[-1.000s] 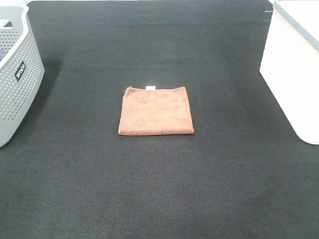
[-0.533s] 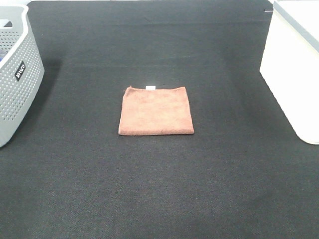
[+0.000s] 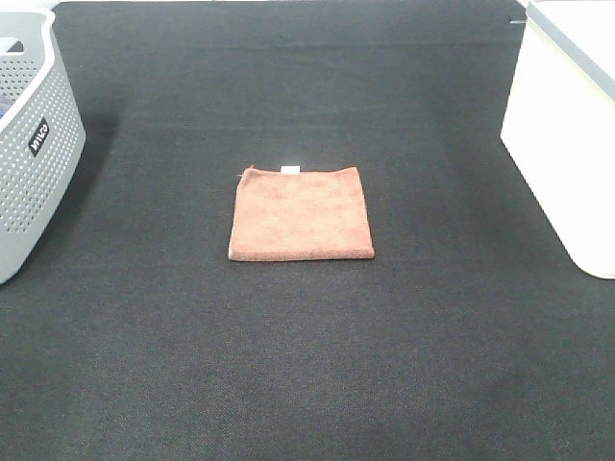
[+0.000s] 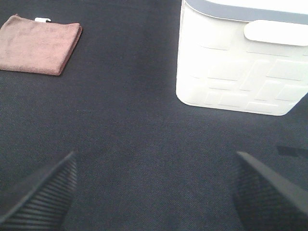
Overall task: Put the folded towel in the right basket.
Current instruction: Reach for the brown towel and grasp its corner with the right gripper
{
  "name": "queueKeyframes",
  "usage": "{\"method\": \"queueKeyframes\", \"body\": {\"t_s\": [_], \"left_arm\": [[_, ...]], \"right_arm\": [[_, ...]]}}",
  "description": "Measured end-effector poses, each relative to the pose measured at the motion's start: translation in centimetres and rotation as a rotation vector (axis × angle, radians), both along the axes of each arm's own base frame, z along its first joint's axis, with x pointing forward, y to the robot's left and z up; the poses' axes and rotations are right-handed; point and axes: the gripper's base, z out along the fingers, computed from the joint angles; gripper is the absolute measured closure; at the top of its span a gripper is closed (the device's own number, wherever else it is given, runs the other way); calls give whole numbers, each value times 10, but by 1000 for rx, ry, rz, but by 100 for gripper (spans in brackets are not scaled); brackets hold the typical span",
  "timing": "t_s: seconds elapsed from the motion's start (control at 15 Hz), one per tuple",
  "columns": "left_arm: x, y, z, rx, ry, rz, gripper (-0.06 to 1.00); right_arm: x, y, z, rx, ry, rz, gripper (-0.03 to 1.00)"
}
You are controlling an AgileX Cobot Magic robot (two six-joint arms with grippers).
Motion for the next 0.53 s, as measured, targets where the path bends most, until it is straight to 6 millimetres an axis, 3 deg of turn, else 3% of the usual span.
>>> {"method": "queueKeyframes", "body": {"t_s": [0.53], "left_arm": [[0,0,0,0,0,0,7]], "right_arm": [[0,0,0,0,0,0,16]]}}
